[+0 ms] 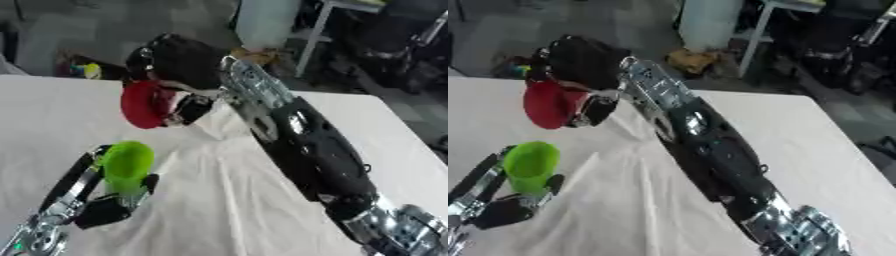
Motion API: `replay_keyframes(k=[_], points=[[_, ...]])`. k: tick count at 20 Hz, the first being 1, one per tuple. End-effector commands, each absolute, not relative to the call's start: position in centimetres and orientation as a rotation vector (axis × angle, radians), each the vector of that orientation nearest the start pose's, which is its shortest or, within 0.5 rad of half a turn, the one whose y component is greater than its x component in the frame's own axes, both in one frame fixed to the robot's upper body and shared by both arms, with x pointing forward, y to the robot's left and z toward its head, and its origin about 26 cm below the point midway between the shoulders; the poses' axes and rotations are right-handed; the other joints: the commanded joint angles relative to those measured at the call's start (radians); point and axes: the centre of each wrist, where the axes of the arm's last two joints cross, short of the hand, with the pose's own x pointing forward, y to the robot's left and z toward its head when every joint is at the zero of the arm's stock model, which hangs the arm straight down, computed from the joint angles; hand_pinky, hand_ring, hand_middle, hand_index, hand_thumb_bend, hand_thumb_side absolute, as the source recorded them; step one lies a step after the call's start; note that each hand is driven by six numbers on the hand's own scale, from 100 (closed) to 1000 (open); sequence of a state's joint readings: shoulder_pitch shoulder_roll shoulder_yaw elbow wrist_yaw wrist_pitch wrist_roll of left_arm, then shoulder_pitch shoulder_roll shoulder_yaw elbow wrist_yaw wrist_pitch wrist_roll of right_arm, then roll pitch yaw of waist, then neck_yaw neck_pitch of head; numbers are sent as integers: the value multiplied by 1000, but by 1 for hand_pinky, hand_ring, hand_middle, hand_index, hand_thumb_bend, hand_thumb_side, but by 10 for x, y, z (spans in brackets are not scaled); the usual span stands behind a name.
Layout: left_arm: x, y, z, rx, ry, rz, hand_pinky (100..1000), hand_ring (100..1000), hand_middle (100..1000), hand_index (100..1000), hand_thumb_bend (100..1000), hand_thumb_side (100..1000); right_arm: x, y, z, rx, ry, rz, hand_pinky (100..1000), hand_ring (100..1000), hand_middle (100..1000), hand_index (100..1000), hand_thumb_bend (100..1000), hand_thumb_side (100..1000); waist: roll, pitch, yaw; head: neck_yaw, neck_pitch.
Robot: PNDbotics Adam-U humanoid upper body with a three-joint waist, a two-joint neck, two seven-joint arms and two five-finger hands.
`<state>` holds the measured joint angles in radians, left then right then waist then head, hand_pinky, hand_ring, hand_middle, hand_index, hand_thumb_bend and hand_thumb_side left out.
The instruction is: Pour the contents of one cup into another cup.
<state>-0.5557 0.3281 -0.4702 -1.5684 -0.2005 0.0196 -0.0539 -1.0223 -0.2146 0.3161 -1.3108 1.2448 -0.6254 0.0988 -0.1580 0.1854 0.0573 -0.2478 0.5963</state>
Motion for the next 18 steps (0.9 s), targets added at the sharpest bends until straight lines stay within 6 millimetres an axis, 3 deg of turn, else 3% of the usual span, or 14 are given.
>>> replay_keyframes(k=[1, 18], points=[[363, 150, 144, 93, -1982, -972, 178, 486, 511, 754, 100, 428, 425, -108, 278, 1041, 2036, -1861, 496, 441, 510, 704, 100, 159, 6, -16, -3, 0, -1], [367, 153, 148, 100, -1990, -916, 178, 487, 512, 754, 100, 433, 418, -102, 282, 1210, 1859, -1723, 501, 505, 614, 742, 100, 237, 10, -19, -11, -2, 2]])
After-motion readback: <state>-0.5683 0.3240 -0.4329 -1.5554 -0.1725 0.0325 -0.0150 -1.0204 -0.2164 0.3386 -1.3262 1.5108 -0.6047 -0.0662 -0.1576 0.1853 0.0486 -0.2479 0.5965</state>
